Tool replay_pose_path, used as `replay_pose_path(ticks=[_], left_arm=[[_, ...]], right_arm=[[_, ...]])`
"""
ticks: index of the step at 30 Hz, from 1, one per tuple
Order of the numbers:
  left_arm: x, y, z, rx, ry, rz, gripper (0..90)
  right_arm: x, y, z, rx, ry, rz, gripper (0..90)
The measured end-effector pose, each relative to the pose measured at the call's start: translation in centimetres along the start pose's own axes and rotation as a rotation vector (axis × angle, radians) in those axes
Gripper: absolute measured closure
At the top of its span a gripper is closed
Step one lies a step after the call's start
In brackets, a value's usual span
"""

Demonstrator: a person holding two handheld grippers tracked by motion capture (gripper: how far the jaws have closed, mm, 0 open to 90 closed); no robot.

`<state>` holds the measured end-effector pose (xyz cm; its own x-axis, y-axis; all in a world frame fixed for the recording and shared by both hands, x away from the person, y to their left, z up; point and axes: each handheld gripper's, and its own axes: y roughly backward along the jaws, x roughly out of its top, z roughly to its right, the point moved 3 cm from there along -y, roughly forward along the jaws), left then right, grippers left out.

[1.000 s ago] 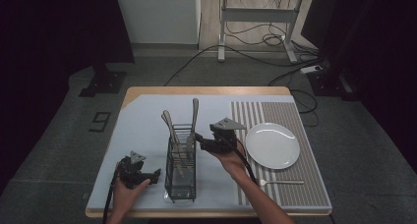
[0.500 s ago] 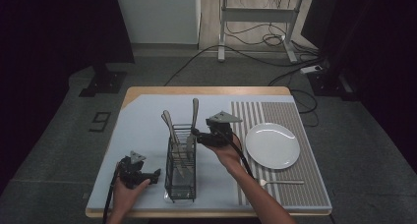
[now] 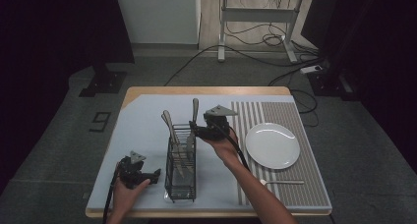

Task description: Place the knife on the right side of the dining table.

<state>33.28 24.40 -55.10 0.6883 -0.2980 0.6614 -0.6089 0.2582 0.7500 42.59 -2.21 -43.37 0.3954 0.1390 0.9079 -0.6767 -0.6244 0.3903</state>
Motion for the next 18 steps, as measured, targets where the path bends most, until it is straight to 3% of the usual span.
replay_pose_path(ticks=[7,15,18], left_arm=[[0.0,0.0,0.0,0.000,0.002,0.002,0.0],[0.0,0.0,0.0,-0.001,0.001,0.001,0.0],[0.0,0.0,0.0,-0.001,0.001,0.001,0.0]], right_arm=[[0.2,-0.7,0.0,0.061,-0.018,0.009,42.9],[0.7,-1.2,0.3,0.049,-0.010,0.005,53.3],[0.8,-1.3,0.4,0.092,-0.022,0.000,59.9]])
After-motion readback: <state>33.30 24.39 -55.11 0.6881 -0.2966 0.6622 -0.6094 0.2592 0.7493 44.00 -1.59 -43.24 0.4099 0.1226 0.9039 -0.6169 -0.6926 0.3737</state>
